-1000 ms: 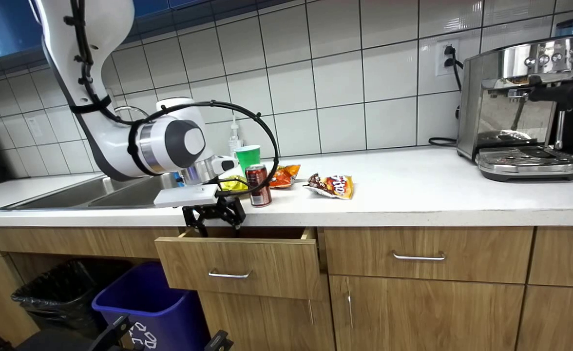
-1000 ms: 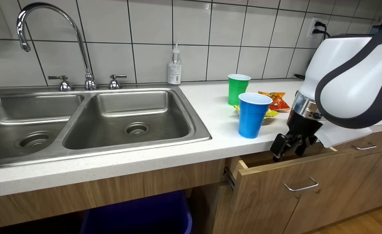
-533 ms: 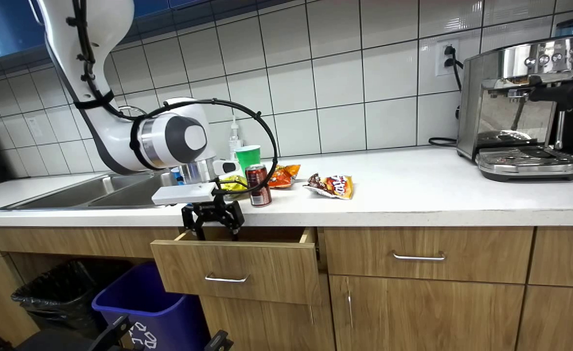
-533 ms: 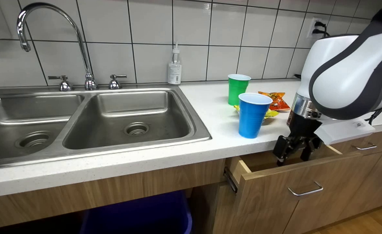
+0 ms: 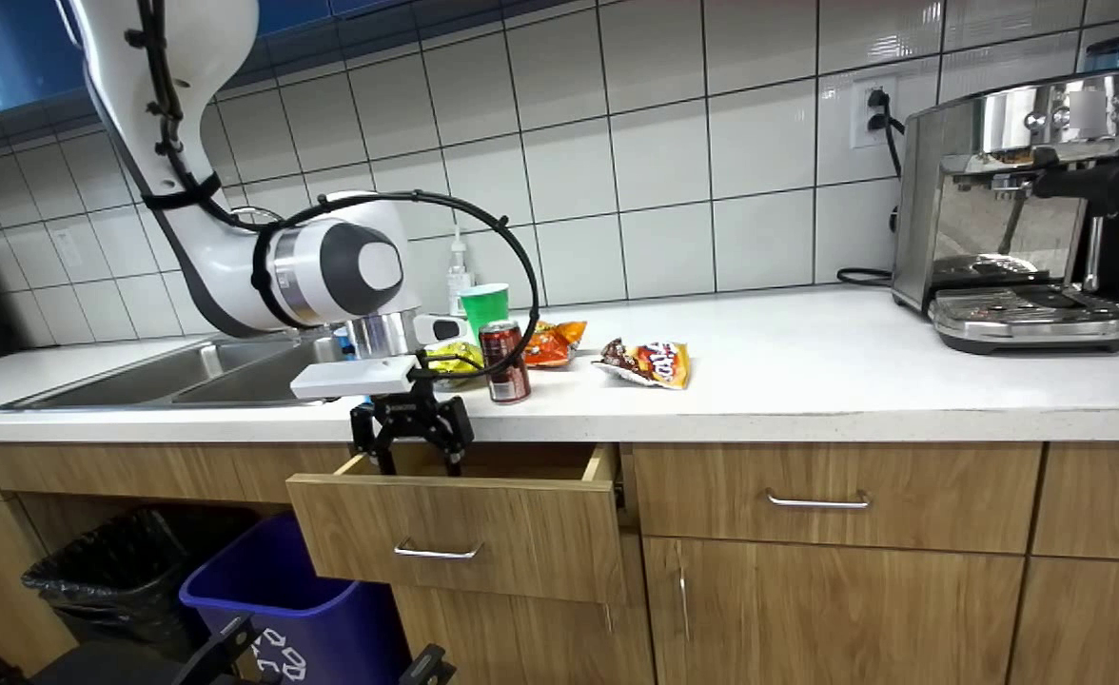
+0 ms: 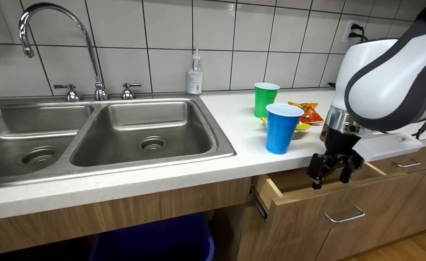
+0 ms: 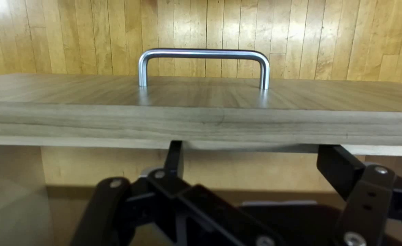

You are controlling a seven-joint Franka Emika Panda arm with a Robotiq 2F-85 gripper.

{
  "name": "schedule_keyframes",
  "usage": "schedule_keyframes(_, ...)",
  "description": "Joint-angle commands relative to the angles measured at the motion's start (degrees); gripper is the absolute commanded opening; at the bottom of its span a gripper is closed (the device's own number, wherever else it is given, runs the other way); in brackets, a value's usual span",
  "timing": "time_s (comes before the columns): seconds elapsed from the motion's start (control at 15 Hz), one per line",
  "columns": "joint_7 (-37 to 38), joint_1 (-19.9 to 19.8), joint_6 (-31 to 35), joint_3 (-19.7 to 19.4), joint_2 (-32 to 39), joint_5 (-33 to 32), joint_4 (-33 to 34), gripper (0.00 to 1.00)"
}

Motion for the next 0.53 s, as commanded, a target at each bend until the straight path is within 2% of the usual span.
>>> schedule_keyframes(0.0,-0.7,-1.5,-3.0,1.4,-2.7,2.3,-3.3,1.00)
schedule_keyframes(0.47,1.2,-0.9,-2.0,1.0,-5.9,3.4,-8.0,1.00)
